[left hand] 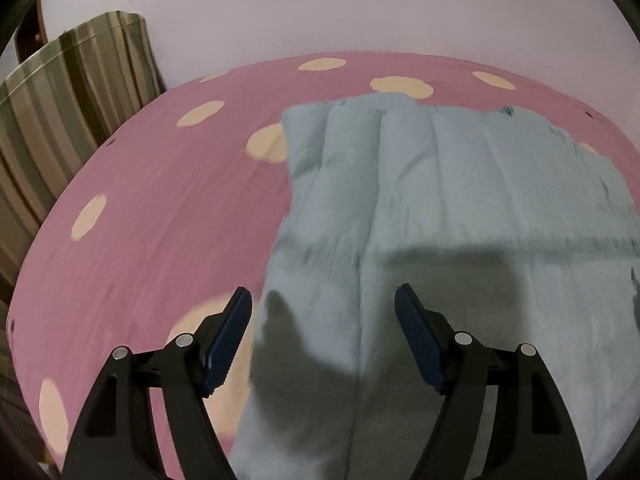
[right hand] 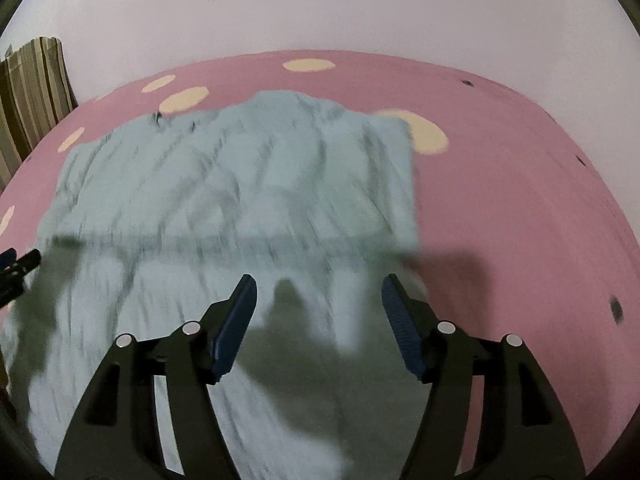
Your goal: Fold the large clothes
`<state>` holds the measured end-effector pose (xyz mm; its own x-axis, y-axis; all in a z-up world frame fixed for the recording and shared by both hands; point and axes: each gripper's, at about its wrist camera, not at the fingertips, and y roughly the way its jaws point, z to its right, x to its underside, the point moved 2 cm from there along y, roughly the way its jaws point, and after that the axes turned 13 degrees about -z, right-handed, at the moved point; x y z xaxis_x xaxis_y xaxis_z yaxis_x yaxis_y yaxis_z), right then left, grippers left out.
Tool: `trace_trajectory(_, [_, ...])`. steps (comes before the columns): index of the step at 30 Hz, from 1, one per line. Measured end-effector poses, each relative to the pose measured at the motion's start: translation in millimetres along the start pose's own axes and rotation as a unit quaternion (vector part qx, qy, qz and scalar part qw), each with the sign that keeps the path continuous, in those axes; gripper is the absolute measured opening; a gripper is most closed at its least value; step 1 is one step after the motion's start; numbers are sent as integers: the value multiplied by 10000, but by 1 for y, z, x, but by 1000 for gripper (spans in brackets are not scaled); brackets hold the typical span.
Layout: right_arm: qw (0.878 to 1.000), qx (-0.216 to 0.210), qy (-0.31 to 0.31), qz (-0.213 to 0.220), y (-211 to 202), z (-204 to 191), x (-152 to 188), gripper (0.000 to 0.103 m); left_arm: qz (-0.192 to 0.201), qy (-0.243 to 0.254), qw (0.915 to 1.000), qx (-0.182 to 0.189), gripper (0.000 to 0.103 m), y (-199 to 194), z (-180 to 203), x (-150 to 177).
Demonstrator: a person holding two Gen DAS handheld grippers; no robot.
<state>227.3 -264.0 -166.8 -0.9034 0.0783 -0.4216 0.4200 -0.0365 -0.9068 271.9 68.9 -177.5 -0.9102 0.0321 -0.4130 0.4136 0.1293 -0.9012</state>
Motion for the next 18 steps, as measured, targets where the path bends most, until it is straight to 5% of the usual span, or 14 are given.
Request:
trace_trajectory(9, [9991,113,182,-353,-24,42,100,74,-257,-487,9982,229,74,-32,-48,96])
trace_trajectory(18, [9987,-17,251,-435,-31,43,146,76,-472,-531,9963,479,74,-38,-56,154])
